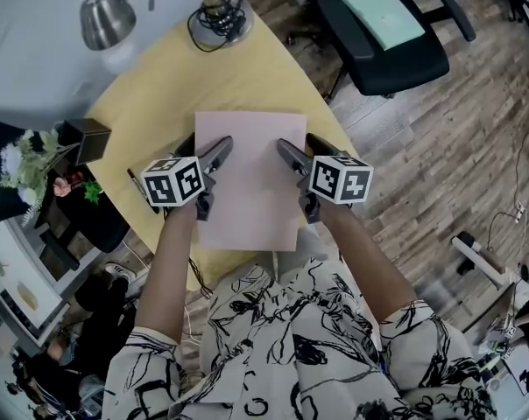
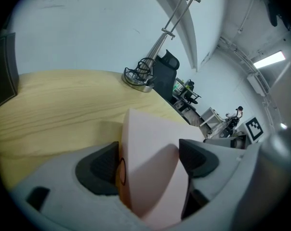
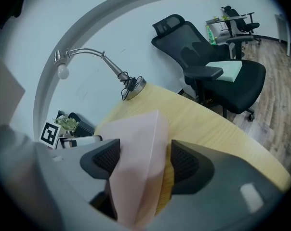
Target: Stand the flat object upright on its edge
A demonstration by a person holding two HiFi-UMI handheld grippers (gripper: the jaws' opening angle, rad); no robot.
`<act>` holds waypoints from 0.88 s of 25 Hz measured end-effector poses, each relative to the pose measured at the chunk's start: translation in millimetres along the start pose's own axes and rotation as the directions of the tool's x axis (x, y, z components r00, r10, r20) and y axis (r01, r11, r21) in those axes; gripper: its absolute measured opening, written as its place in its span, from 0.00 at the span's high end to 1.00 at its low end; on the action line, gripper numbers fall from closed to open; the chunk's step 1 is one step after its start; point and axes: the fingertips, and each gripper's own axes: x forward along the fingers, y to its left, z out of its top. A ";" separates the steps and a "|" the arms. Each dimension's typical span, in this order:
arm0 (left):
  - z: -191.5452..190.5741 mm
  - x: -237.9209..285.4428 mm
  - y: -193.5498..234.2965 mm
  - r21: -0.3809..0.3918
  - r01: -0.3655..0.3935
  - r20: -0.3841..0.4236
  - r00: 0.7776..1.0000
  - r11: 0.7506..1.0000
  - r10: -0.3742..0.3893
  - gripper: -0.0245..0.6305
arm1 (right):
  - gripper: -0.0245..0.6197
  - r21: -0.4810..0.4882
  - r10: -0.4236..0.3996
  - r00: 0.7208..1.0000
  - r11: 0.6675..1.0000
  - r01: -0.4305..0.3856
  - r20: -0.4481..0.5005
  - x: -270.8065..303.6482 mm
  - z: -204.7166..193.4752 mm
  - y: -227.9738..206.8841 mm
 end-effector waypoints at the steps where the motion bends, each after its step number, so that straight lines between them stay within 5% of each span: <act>1: 0.1 0.1 -0.9 0.003 0.002 -0.002 1.000 1.000 -0.002 0.38 | 0.49 0.010 0.010 1.000 1.000 -0.010 -0.001 0.7 0.0 1.4; 14: 31.3 -43.0 -21.9 0.047 -0.003 0.120 0.993 0.999 -0.002 0.39 | 0.48 -0.132 0.072 0.995 0.989 -0.062 0.073 -21.5 34.7 43.2; 22: 80.5 -92.6 -59.1 0.163 -0.030 0.293 0.956 0.986 -0.019 0.39 | 0.48 -0.305 0.150 0.967 0.949 -0.082 0.207 -60.9 84.4 91.4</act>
